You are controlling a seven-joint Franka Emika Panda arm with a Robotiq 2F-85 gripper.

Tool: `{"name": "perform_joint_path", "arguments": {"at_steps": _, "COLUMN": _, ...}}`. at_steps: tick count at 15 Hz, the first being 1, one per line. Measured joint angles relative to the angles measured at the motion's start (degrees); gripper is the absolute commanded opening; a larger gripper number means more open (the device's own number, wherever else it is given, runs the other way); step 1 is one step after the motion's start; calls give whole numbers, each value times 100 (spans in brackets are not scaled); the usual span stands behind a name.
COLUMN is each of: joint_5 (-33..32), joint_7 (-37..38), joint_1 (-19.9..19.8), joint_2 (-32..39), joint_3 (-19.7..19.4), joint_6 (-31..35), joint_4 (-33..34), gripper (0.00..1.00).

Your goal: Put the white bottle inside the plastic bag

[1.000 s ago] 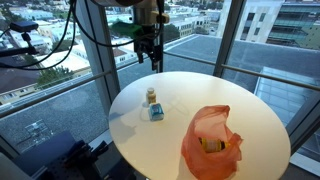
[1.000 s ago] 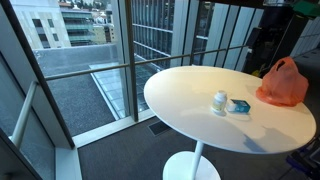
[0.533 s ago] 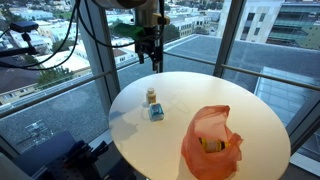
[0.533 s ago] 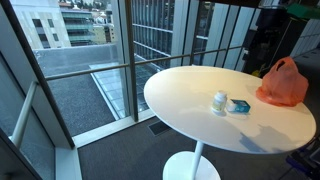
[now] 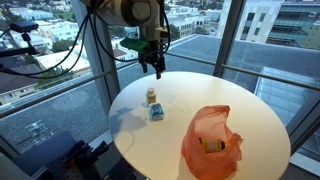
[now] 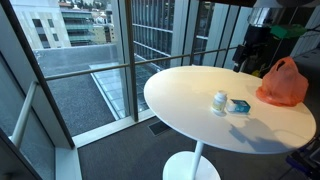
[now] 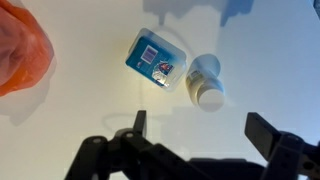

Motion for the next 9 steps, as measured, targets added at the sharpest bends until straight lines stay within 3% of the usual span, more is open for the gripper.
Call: {"name": "perform_joint_path", "arguments": {"at_steps": 9, "joint_5": 5, "joint_7": -23, "joint_1": 147, "joint_2": 999, "joint_3": 55, "joint_6": 684, "joint_4": 108, "gripper": 100}}
